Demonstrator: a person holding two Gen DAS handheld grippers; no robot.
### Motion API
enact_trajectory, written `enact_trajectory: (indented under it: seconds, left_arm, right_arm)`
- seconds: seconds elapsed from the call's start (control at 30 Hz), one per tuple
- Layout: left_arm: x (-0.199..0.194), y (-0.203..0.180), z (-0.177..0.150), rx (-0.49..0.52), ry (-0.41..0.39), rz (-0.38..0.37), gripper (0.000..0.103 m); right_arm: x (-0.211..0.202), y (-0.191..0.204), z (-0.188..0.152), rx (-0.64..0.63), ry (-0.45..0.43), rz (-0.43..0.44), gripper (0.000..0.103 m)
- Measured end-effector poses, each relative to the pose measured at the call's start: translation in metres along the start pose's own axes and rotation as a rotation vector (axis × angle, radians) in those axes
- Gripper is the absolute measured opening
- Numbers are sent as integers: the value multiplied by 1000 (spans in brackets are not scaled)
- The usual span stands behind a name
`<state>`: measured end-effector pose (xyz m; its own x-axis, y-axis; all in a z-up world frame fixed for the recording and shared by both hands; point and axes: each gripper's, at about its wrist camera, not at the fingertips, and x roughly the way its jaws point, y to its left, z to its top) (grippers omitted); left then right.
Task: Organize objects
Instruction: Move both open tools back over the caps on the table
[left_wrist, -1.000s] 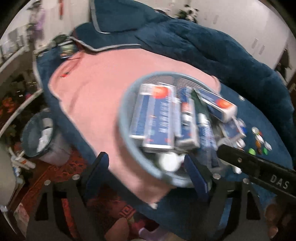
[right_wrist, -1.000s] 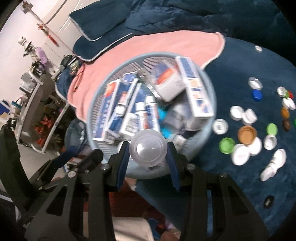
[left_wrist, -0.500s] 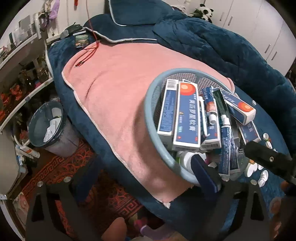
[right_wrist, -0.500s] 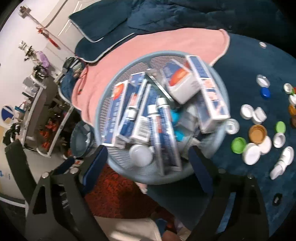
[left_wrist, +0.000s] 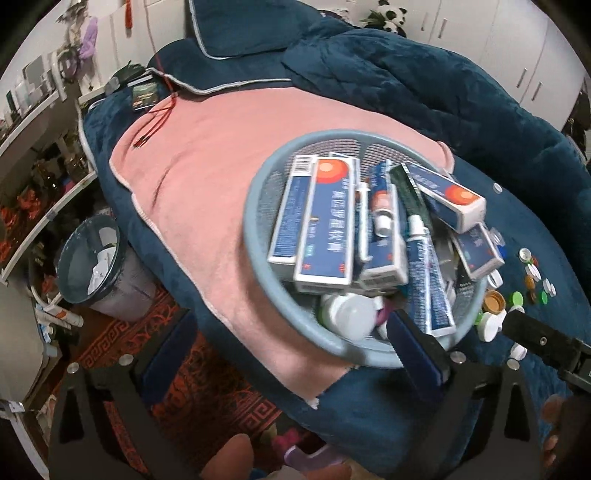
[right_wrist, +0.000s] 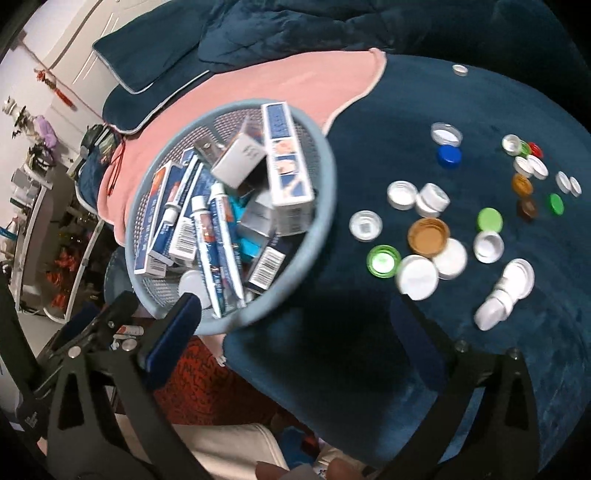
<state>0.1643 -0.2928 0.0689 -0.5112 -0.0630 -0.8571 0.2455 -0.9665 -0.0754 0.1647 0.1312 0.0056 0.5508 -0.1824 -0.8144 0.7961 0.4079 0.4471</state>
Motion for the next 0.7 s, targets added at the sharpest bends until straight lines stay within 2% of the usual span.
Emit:
enact_trajectory:
  seconds: [0.3,0.5,0.7]
  left_arm:
    - [-9,-43,-7,78,-14,-74,102]
    - [-13,-102,-22,201,-8,-160,102]
    - [-4,-158,-43,317,39,-221,102]
  right_arm:
    - [-24,-47,-15,55,-22,-47,103]
    - [-37,-110,-34,161,-25,-113,103]
    - [-51,-180,-61,282,-26,-205,103]
